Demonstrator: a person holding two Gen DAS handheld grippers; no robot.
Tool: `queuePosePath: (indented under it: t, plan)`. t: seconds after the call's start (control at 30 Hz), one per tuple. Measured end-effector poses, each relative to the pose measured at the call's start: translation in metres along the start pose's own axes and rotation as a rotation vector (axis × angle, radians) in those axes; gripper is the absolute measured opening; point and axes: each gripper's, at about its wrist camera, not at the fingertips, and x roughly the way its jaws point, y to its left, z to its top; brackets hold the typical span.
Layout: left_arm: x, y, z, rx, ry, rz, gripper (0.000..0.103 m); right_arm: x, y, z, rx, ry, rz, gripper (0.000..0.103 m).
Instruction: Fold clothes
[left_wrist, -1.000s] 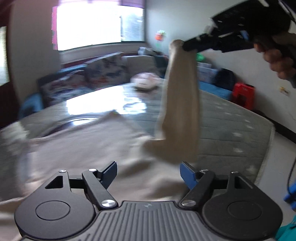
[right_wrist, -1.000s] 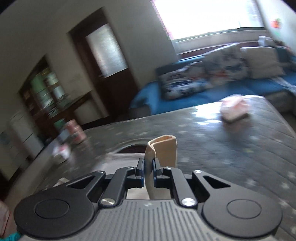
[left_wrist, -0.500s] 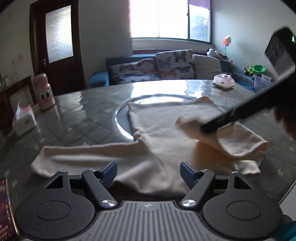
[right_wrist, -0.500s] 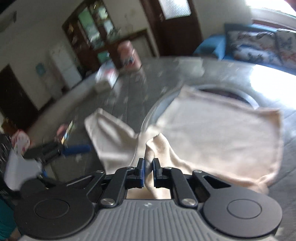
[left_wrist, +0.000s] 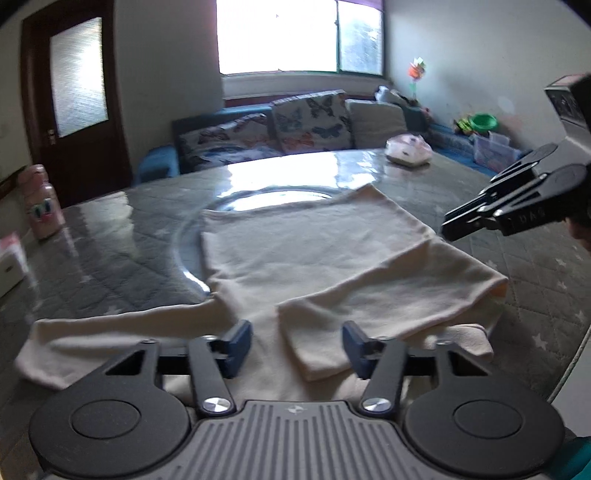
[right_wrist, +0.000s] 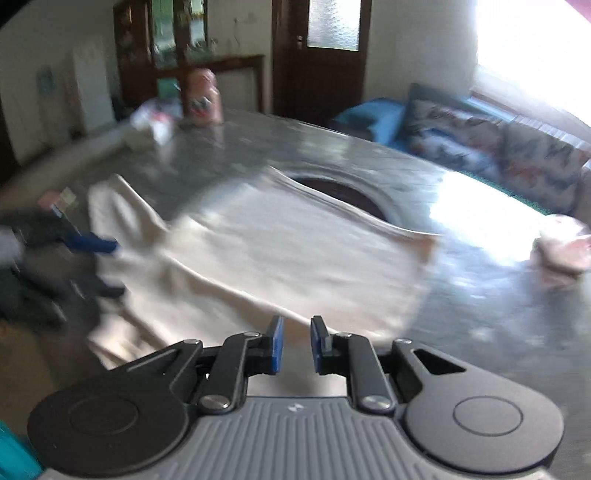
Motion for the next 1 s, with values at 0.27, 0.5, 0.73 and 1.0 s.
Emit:
queuePosePath:
  t: [0.27,0.5,0.73,1.0]
  plan:
    - [0.041,-0.007,0.012,0.056,0.06,0.002,0.033,0.006,-0.035,-0.027,0.111,0.04,0.028,0.015]
    - [0.049,-0.013,0.014,0.09,0.067,0.046,0.003,0.022,-0.043,-0.025,0.209,-0.002,0.09,0.015]
    - [0.039,-0.007,0.023,0.084,0.022,0.107,0.002,0.03,-0.044,-0.034,0.271,0.018,0.071,0.011]
    - [0.032,-0.014,0.015,0.098,0.015,0.097,0.007,0.008,-0.032,-0.028,0.214,-0.061,0.066,0.012]
